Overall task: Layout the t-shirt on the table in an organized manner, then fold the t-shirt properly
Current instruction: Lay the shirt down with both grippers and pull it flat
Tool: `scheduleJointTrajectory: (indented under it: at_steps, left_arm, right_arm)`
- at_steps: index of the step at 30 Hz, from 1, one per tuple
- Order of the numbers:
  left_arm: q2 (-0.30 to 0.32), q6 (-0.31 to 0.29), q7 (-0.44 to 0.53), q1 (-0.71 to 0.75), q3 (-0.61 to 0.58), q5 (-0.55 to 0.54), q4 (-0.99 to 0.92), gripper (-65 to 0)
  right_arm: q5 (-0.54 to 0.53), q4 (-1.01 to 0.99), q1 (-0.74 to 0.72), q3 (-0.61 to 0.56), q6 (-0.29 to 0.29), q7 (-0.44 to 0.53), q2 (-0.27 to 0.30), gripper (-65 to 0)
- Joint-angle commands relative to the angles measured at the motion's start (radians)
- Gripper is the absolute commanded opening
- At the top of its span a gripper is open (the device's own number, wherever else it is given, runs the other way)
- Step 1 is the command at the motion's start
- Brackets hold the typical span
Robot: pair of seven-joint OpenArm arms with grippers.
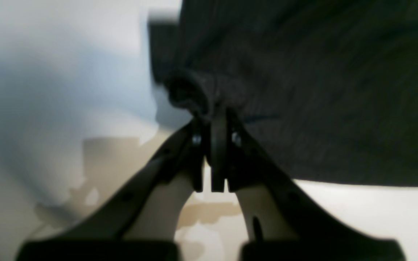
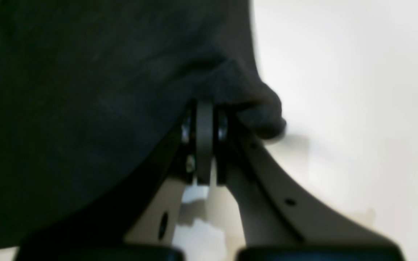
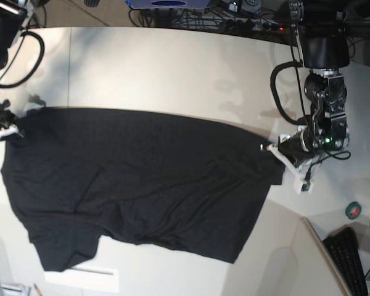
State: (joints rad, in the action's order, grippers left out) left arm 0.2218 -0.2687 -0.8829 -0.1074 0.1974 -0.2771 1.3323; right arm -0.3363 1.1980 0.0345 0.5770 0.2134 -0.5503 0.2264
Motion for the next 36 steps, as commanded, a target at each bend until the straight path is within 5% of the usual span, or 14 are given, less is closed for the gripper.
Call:
scheduleJointTrajectory:
  at_steps: [1, 6, 15, 36]
  left_arm:
    - [0.009, -0.004, 0.023, -0.010, 0.003, -0.012, 0.033, -65.0]
    - [0.037, -0.004, 0.023, 0.111, 0.010, -0.012, 0.106, -65.0]
    - [0.029, -0.004, 0.023, 0.312, 0.198, -0.012, 0.197, -65.0]
    - [0.029, -0.004, 0.024, 0.476, 0.300, -0.012, 0.295, -65.0]
  right_arm:
    - [-0.005, 0.016, 0.014, 0.007, -0.001, 0.020, 0.018, -65.0]
    - [-0.005, 0.090, 0.115, 0.008, -0.001, 0.026, 0.017, -65.0]
    - [-0.005, 0.138, 0.222, 0.008, -0.001, 0.020, 0.015, -65.0]
    - [-0.002, 0.285, 0.413, 0.067, -0.004, 0.002, -0.060, -65.0]
